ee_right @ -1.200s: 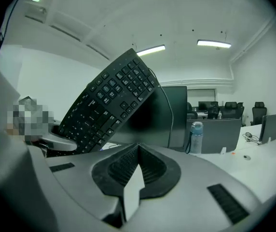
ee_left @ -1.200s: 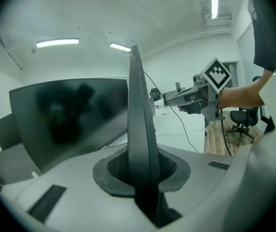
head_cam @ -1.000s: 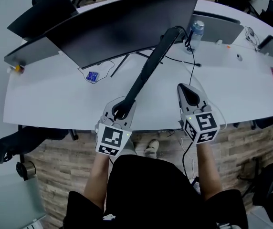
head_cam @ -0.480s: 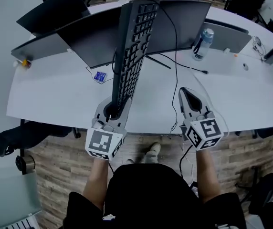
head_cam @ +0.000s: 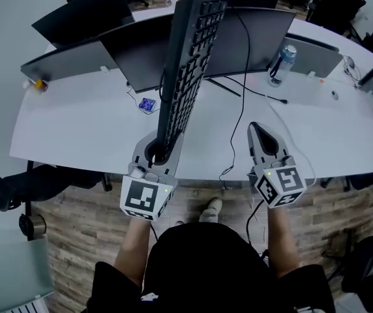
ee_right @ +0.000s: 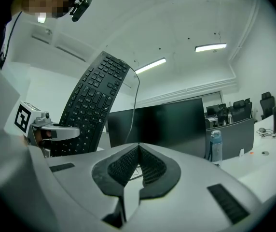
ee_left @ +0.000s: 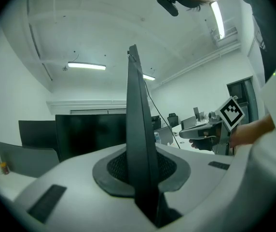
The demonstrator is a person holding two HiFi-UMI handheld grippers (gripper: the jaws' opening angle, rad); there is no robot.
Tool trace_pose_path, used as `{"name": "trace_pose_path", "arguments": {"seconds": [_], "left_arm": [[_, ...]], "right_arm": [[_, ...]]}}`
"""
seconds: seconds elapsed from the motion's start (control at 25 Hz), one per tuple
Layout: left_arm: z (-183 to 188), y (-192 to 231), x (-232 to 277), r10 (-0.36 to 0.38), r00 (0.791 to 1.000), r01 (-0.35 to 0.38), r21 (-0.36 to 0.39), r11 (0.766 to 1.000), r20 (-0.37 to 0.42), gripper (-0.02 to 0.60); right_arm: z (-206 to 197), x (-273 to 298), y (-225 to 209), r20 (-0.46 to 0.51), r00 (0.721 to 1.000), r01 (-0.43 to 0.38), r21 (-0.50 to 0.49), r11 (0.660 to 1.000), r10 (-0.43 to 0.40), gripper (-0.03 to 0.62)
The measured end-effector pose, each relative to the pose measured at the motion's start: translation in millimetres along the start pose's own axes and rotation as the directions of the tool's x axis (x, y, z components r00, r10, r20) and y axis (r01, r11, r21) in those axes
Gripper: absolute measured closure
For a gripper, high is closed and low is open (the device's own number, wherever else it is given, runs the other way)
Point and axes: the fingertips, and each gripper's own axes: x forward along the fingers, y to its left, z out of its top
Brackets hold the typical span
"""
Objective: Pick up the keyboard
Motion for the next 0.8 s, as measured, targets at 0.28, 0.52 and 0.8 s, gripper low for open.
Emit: {"name": "trace_pose_path", "arguments": {"seconds": [0.28, 0.52, 0.8], "left_arm": [[5.6, 0.3, -33.5, -0.024, 0.999, 0.024, 0.013, 1.000, 0.035, 0.505], [4.4, -0.7, -64.6, -0.035, 0.998, 0.033, 0.041, 0.999, 0.045, 0.505], [1.5, 9.4, -101.7, -0.046, 0.997, 0.043, 0.051, 0.998, 0.060, 0.505]], "right_arm": [[5.2, -11.5, 39.7, 0.029, 1.000, -0.009, -0.018, 1.000, 0.009, 0.589], [6.8, -23.0, 71.2, 0.034, 0.999, -0.006, -0.035, 0.999, 0.007, 0.589], [3.9, -35.2, 110.0, 0.040, 0.999, 0.018, -0.048, 0.999, -0.016, 0.589]]}}
